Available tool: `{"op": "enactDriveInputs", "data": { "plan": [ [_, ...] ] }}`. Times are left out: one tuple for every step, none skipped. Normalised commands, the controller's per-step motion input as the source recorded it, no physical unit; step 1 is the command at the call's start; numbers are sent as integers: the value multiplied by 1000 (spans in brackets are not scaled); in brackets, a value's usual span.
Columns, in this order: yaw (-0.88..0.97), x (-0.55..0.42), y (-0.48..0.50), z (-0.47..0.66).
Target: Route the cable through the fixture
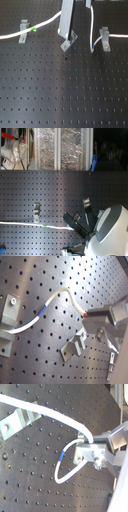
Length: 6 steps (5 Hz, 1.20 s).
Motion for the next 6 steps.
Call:
{"op": "enactDriveInputs", "data": {
  "plan": [
    [0,16,28,0],
    [0,22,-14,202],
    [620,-398,217,286],
    [623,-396,253,233],
    [0,-62,-2,63],
    [54,-371,-185,377]
  ]
}}
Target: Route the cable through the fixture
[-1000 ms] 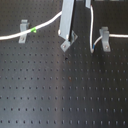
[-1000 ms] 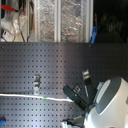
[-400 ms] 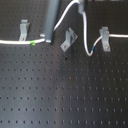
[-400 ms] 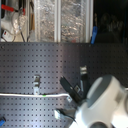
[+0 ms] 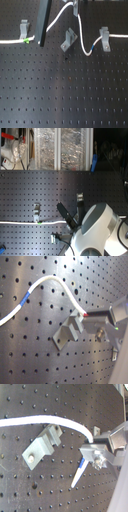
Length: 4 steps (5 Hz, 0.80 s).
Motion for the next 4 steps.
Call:
{"op": "enactDriveInputs", "data": {
  "plan": [
    [-34,-340,-336,355],
    [0,-15,-20,58],
    [74,-310,-84,409],
    [286,-264,198,49]
  ]
}}
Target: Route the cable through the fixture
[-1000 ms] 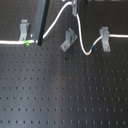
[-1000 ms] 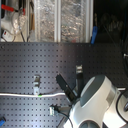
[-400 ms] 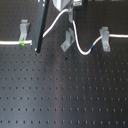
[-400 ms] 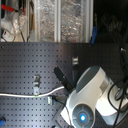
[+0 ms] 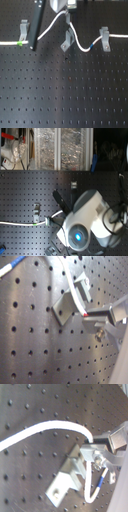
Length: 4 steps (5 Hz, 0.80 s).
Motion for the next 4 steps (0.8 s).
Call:
{"op": "enactDriveInputs", "data": {
  "plan": [
    [-3,347,376,-49],
    [0,392,381,-142],
    [49,111,110,-22],
    [0,-157,-150,226]
  ]
}}
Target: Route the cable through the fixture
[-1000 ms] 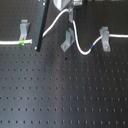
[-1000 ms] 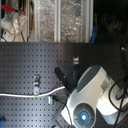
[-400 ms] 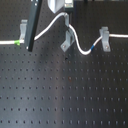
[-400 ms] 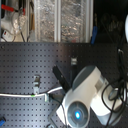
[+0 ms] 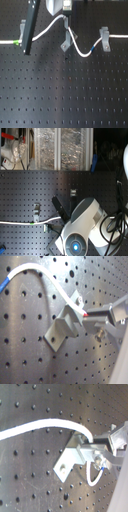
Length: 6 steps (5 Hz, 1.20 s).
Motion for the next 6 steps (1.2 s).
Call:
{"op": "enactDriveInputs", "data": {
  "plan": [
    [-203,-229,-248,269],
    [0,-7,-8,0],
    [-309,-276,-365,161],
    [-569,-229,-304,161],
    [-6,-44,-66,48],
    [-3,-42,-69,80]
  ]
}}
